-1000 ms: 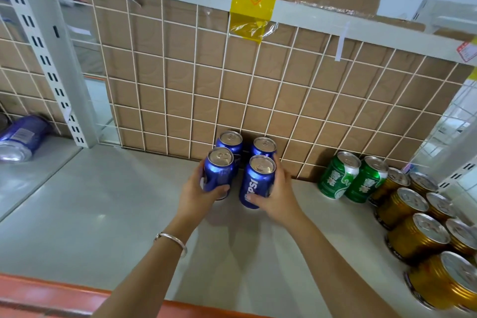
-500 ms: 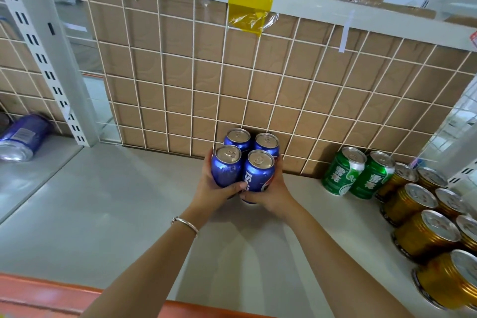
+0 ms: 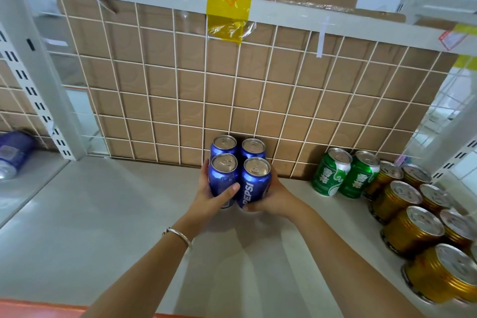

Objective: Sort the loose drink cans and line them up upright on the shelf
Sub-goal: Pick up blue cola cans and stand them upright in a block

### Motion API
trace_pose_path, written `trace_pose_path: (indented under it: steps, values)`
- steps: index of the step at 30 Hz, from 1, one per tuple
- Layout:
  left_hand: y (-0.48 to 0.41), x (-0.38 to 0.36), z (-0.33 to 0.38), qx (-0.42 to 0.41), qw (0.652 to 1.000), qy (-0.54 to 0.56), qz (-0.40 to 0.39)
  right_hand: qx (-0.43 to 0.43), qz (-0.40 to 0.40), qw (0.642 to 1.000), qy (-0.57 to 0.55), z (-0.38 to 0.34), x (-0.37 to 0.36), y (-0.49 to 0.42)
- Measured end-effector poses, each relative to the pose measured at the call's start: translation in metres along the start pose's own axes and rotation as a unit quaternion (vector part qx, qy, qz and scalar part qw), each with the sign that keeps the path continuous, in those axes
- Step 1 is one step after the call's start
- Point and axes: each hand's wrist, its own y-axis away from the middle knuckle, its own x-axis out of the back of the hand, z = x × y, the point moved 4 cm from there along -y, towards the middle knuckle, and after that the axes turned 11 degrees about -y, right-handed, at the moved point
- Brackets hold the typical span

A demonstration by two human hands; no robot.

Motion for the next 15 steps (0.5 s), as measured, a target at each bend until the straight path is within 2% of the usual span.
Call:
trace_pose_path:
  steps: [4,8,13,15]
  values:
    - [0.003,0.003,0.000,-0.004,0.999,-0.048,-0.009,-0.006,0.051,0.998,-0.032,0.007,-0.005,0.008]
    - [0.011,0.005,0.008,0.000,0.996,-0.091,0.000,-0.024,0.143,0.989,-0.014,0.019,-0.014,0.022]
    - [0.031,0.004,0.015,0.023,0.996,-0.081,-0.003,-0.008,0.192,0.981,0.028,0.013,-0.018,0.026]
    - [0.039,0.008,0.015,0.059,0.996,-0.060,-0.014,-0.001,0.195,0.980,-0.042,0.015,-0.020,0.029]
